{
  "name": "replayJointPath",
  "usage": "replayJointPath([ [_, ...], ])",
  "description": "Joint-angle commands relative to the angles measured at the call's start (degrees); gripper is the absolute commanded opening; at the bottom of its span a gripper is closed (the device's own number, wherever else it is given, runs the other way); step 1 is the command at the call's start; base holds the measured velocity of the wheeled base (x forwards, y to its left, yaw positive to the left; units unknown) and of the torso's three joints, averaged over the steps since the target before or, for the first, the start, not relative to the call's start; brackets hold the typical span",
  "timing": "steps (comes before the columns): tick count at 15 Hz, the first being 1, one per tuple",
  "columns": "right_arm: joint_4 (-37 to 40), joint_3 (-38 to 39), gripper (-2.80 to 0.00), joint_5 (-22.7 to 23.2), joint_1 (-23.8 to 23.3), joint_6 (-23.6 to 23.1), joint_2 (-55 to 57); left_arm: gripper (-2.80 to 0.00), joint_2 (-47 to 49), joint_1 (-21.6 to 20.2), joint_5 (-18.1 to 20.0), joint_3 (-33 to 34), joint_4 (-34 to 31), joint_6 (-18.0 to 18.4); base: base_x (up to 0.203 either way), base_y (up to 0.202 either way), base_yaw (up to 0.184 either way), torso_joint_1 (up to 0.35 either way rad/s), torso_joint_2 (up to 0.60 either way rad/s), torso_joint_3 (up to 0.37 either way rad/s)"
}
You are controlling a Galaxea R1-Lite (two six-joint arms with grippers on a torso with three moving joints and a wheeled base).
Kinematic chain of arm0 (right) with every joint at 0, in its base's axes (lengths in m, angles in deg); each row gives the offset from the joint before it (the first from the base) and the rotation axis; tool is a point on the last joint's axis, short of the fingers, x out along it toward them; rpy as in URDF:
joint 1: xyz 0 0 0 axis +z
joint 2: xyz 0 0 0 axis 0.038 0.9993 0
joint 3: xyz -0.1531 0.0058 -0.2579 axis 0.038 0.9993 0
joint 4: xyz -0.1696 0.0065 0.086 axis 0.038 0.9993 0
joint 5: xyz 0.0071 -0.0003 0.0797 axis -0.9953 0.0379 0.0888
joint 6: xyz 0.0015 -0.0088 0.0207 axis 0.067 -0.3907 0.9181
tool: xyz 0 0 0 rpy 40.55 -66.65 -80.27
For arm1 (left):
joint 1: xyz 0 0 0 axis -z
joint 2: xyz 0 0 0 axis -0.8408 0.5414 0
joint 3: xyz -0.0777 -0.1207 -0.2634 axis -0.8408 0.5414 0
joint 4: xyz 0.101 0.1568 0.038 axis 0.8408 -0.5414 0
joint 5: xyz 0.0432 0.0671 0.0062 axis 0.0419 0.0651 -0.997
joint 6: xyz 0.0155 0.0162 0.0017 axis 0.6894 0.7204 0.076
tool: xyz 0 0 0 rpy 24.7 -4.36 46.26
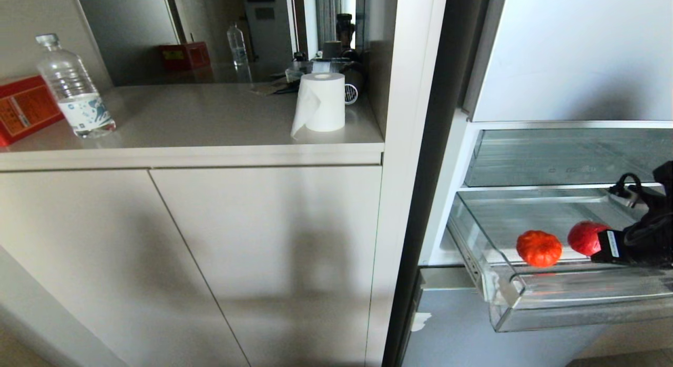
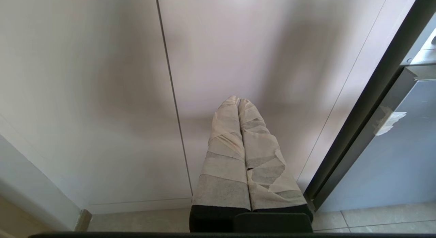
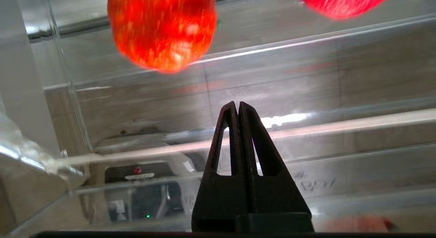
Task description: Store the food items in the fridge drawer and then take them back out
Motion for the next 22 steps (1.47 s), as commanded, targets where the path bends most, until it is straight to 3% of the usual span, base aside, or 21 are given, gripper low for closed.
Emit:
replayJointPath([
  [1,0.0,0.3,-2.8,0.2,-0.1,-0.1,-0.7,-2.8,0.1,0.0,0.0,0.0,0.0,0.0,0.0,0.0,0.0,0.0,0.0,0.0],
  [9,0.0,11.2,-2.8,0.6,-0.8,-0.9,-10.9,-2.8,0.1,0.0,0.0,0.0,0.0,0.0,0.0,0.0,0.0,0.0,0.0,0.0],
  [16,-0.2,13.8,-2.8,1.5,-4.0,-1.2,-14.5,-2.8,0.1,0.0,0.0,0.0,0.0,0.0,0.0,0.0,0.0,0.0,0.0,0.0],
  [19,-0.5,12.2,-2.8,1.6,-4.9,-1.8,-13.7,-2.8,0.1,0.0,0.0,0.0,0.0,0.0,0.0,0.0,0.0,0.0,0.0,0.0],
  [22,-0.9,3.6,-2.8,1.8,-4.7,-1.4,-3.8,-2.8,0.1,0.0,0.0,0.0,0.0,0.0,0.0,0.0,0.0,0.0,0.0,0.0],
])
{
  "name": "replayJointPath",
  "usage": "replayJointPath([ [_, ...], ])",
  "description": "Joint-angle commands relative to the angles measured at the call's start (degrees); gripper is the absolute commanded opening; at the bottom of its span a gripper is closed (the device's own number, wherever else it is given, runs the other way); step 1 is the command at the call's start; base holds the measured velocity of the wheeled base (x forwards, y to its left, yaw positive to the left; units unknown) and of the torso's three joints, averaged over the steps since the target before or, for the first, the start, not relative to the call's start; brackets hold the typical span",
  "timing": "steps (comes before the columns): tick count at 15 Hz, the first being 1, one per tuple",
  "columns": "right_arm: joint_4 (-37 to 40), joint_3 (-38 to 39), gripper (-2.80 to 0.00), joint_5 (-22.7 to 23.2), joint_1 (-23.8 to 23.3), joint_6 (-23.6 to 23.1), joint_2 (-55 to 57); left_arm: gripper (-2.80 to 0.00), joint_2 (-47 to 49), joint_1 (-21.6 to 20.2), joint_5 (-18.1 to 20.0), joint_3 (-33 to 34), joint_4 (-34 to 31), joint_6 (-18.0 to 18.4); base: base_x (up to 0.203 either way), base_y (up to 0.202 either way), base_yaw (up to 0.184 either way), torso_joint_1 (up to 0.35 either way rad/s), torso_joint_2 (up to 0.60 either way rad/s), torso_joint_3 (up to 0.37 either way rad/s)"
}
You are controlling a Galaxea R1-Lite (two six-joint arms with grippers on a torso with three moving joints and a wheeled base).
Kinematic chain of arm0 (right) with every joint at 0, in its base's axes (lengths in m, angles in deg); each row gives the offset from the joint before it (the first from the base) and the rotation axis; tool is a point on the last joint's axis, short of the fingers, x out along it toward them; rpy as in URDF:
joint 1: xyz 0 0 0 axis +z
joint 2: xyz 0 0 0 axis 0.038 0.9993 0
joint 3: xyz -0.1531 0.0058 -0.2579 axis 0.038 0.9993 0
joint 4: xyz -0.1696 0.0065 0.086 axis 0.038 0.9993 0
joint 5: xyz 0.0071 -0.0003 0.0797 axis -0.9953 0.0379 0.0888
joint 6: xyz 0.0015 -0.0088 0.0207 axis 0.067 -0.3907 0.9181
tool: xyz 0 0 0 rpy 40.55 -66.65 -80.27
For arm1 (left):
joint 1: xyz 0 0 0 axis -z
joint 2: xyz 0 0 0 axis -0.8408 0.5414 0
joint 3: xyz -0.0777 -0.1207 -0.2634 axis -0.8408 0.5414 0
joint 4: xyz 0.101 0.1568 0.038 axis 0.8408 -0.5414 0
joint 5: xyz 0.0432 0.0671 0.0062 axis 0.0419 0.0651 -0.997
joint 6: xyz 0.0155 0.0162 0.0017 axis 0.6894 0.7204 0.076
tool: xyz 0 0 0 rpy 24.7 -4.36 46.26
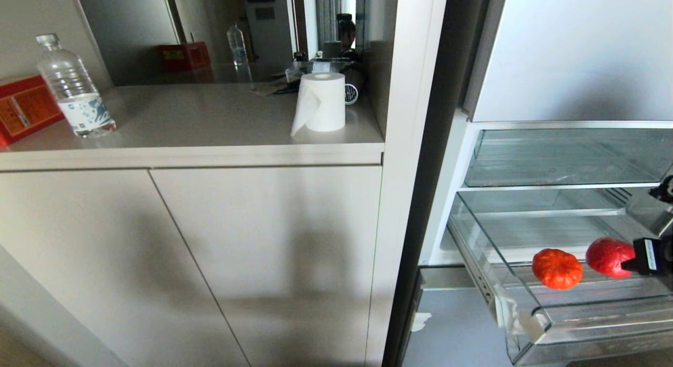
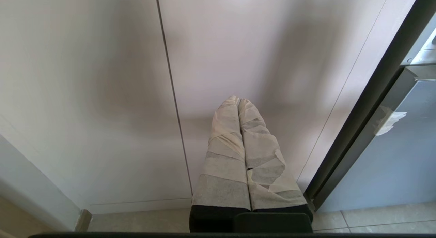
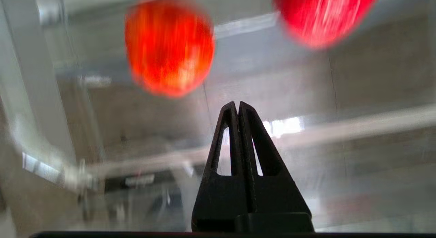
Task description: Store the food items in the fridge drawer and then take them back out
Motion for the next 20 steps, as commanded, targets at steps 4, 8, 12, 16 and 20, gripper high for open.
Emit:
replayJointPath([
  [4,0.6,-14.1,-2.8,-1.2,0.0,0.6,13.6,-2.8,0.1,0.0,0.0,0.0,0.0,0.0,0.0,0.0,0.0,0.0,0.0,0.0],
  [8,0.6,-15.6,0.0,-3.4,-0.3,0.5,13.4,-2.8,0.1,0.0,0.0,0.0,0.0,0.0,0.0,0.0,0.0,0.0,0.0,0.0],
  [12,0.4,-16.6,0.0,-3.7,-1.4,0.5,15.3,-2.8,0.0,0.0,0.0,0.0,0.0,0.0,0.0,0.0,0.0,0.0,0.0,0.0],
  [16,0.3,-18.3,0.0,-4.7,-2.6,0.4,18.2,-2.8,0.0,0.0,0.0,0.0,0.0,0.0,0.0,0.0,0.0,0.0,0.0,0.0],
  [20,0.3,-19.1,0.0,-4.6,-2.8,0.5,20.4,-2.8,0.1,0.0,0.0,0.0,0.0,0.0,0.0,0.0,0.0,0.0,0.0,0.0],
])
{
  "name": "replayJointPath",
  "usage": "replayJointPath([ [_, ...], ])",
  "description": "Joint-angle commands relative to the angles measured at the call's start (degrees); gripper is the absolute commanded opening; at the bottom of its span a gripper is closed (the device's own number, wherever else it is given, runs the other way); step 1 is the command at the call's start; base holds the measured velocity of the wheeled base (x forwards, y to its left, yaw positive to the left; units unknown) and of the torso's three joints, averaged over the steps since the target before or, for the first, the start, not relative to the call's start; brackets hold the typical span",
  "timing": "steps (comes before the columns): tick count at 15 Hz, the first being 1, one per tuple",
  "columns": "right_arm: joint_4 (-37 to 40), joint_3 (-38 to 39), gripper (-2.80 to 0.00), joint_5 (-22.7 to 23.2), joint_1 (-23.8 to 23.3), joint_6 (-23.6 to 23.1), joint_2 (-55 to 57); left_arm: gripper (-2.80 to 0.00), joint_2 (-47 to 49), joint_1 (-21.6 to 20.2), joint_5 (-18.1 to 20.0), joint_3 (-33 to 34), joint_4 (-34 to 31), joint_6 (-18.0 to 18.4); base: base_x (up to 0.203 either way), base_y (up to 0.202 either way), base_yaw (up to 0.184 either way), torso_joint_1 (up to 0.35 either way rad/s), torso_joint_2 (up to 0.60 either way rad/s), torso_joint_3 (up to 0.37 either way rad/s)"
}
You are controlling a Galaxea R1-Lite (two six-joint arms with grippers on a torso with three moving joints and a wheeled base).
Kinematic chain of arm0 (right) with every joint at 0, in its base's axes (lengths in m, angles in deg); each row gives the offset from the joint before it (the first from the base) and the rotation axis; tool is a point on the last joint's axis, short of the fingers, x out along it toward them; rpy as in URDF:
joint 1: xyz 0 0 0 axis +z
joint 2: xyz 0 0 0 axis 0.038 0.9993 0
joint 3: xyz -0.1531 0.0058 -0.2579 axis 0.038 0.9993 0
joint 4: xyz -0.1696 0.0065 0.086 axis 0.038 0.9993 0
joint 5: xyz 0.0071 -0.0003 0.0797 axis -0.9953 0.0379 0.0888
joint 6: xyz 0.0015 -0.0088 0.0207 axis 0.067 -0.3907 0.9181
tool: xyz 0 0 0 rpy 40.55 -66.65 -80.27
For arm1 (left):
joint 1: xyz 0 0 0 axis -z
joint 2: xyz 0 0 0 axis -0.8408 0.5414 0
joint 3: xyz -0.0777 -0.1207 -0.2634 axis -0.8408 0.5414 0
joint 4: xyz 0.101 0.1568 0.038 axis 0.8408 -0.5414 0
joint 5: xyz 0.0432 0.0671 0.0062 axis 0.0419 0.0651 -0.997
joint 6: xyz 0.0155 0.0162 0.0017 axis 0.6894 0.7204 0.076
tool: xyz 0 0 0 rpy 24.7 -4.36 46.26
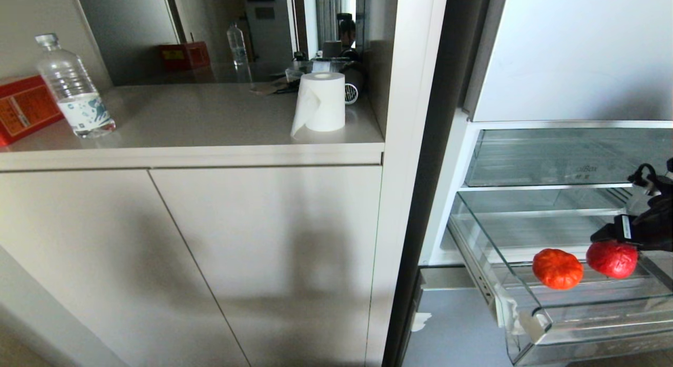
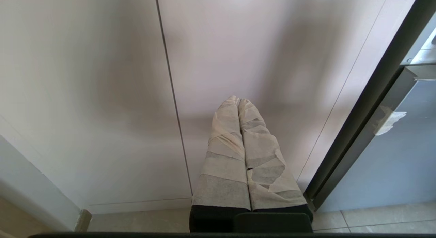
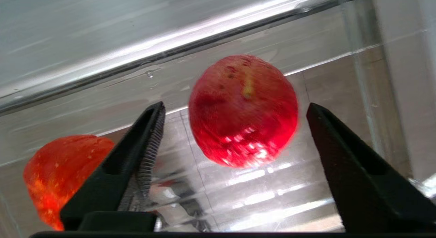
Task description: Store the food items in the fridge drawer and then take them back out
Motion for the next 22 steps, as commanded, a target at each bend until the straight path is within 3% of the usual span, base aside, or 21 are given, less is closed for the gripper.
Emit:
replayJointPath([
  [1,0.0,-0.5,0.0,0.1,0.0,0.0,1.7,-2.8,0.0,0.0,0.0,0.0,0.0,0.0,0.0,0.0,0.0,0.0,0.0,0.0],
  [17,0.0,-1.1,0.0,0.1,0.0,0.3,6.2,-2.8,0.0,0.0,0.0,0.0,0.0,0.0,0.0,0.0,0.0,0.0,0.0,0.0],
  [18,0.0,-1.1,-2.64,0.1,0.0,0.4,6.4,-2.8,0.1,0.0,0.0,0.0,0.0,0.0,0.0,0.0,0.0,0.0,0.0,0.0],
  [19,0.0,-1.0,-2.8,0.1,0.0,0.5,6.5,-2.8,0.1,0.0,0.0,0.0,0.0,0.0,0.0,0.0,0.0,0.0,0.0,0.0],
  [22,0.0,-0.6,-2.8,0.1,-0.1,0.6,6.4,-2.8,0.0,0.0,0.0,0.0,0.0,0.0,0.0,0.0,0.0,0.0,0.0,0.0],
])
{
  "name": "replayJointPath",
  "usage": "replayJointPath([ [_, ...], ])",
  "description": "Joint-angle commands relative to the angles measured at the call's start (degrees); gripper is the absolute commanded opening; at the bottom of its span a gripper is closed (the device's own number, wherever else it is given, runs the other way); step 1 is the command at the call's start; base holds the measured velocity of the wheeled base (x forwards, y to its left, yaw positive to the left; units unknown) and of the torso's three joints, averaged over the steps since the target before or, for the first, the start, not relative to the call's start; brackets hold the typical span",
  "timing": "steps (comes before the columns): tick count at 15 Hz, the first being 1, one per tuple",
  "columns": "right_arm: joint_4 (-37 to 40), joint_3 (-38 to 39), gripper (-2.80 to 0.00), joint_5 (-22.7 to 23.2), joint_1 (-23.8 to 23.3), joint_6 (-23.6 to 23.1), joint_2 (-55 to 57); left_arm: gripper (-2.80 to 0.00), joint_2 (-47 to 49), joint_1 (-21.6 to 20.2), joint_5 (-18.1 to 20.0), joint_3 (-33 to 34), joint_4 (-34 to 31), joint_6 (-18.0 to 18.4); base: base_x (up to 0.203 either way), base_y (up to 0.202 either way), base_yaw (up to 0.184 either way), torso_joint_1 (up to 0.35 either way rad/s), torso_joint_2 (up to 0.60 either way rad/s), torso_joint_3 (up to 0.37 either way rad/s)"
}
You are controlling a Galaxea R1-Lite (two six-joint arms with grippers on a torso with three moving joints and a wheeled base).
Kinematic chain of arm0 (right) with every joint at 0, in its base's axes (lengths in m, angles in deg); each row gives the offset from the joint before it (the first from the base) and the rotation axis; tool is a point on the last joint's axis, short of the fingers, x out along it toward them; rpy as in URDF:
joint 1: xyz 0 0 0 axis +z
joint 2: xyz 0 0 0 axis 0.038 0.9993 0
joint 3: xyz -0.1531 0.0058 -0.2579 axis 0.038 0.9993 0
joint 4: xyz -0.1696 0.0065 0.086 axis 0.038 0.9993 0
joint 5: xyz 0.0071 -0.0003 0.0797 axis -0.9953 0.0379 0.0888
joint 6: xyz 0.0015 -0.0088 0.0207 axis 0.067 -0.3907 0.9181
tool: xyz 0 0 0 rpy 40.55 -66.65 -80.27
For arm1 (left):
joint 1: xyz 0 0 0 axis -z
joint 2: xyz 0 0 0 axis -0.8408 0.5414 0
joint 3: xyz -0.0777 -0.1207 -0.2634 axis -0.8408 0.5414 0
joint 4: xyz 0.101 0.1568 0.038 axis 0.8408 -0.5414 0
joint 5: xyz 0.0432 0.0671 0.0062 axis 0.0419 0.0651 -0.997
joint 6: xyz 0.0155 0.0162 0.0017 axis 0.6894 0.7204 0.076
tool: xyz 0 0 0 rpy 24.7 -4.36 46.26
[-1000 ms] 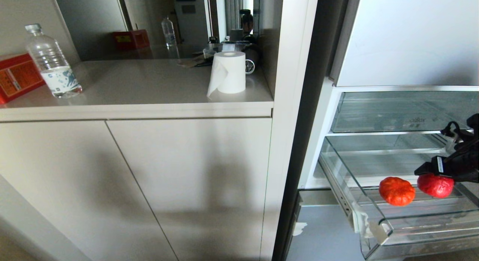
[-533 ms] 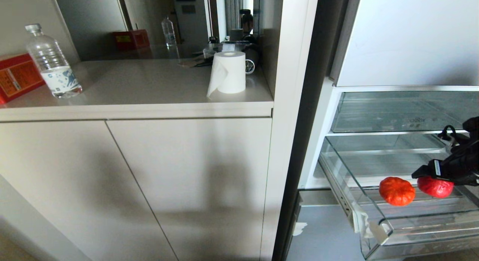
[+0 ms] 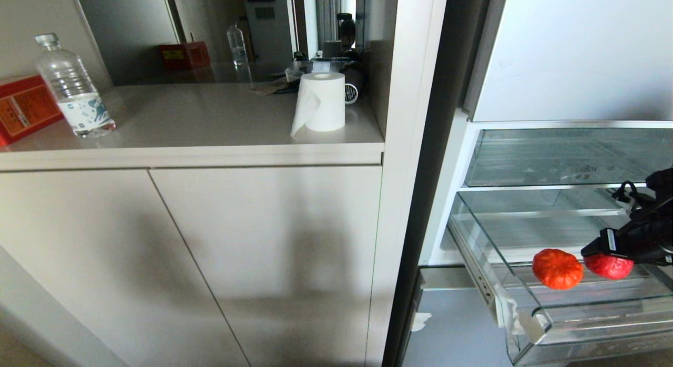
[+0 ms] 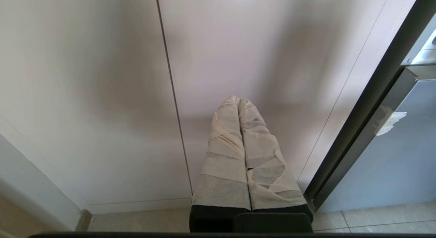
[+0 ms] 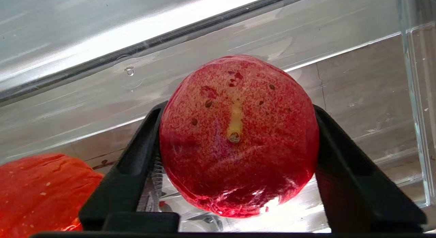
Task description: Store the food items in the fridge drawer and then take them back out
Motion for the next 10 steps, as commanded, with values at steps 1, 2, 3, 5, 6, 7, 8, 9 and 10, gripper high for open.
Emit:
replayJointPath([
  [1,0.2,0.3,-2.8,0.1,0.0,0.0,-0.3,-2.8,0.0,0.0,0.0,0.0,0.0,0.0,0.0,0.0,0.0,0.0,0.0,0.0],
  [2,0.2,0.5,-2.8,0.3,0.0,0.1,-1.1,-2.8,0.1,0.0,0.0,0.0,0.0,0.0,0.0,0.0,0.0,0.0,0.0,0.0],
  [3,0.3,0.7,-2.8,0.5,-0.1,0.1,-2.5,-2.8,0.1,0.0,0.0,0.0,0.0,0.0,0.0,0.0,0.0,0.0,0.0,0.0],
  [5,0.3,1.6,-2.8,1.7,-0.2,0.1,-6.6,-2.8,0.1,0.0,0.0,0.0,0.0,0.0,0.0,0.0,0.0,0.0,0.0,0.0],
  [6,0.3,2.1,-2.8,2.3,-0.1,0.1,-8.6,-2.8,0.1,0.0,0.0,0.0,0.0,0.0,0.0,0.0,0.0,0.0,0.0,0.0],
  [7,0.3,2.6,-2.8,2.7,-0.1,0.1,-10.6,-2.8,0.0,0.0,0.0,0.0,0.0,0.0,0.0,0.0,0.0,0.0,0.0,0.0],
  [8,0.3,3.1,-2.8,2.9,0.0,0.1,-11.9,-2.8,0.0,0.0,0.0,0.0,0.0,0.0,0.0,0.0,0.0,0.0,0.0,0.0],
  [9,0.3,3.5,-2.8,3.1,0.0,0.1,-12.6,-2.8,0.1,0.0,0.0,0.0,0.0,0.0,0.0,0.0,0.0,0.0,0.0,0.0],
  [10,0.3,4.0,-2.8,3.2,0.0,0.1,-13.3,-2.8,0.1,0.0,0.0,0.0,0.0,0.0,0.0,0.0,0.0,0.0,0.0,0.0],
])
